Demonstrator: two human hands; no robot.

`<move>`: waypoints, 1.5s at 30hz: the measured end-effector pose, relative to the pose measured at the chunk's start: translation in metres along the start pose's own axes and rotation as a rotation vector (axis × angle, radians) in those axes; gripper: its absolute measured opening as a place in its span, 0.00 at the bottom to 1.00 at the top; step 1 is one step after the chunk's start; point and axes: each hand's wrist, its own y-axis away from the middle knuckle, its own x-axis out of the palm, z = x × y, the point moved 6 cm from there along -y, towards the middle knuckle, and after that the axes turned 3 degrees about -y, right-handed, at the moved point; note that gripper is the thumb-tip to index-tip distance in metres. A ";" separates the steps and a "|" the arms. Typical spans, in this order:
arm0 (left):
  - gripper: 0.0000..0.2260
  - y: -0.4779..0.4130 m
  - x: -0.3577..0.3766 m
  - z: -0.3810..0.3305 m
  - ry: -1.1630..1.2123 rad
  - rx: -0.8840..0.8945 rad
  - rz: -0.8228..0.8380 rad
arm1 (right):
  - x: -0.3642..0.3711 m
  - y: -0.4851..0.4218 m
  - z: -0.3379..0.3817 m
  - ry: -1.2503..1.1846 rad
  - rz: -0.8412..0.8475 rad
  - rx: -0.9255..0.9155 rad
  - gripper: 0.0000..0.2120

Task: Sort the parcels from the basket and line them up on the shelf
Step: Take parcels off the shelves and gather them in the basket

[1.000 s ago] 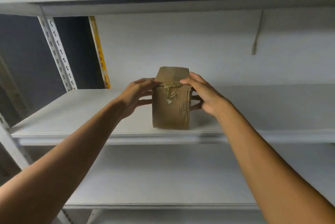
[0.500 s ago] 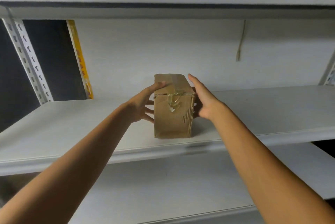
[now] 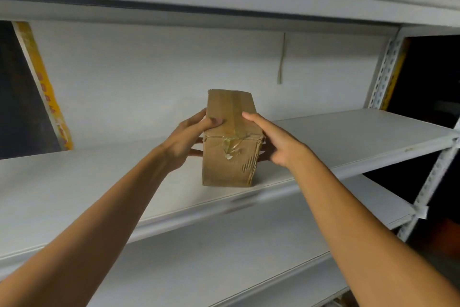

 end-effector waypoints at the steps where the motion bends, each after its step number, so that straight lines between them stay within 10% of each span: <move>1: 0.24 -0.002 0.005 -0.005 0.002 0.049 0.006 | -0.005 0.002 0.002 -0.007 0.004 -0.034 0.26; 25: 0.37 -0.007 0.439 -0.104 0.034 0.459 0.636 | -0.335 0.290 -0.049 -0.137 -0.689 -0.555 0.31; 45: 0.24 0.077 0.822 0.009 0.244 -0.146 1.119 | -0.529 0.493 -0.239 -0.429 -1.308 0.016 0.21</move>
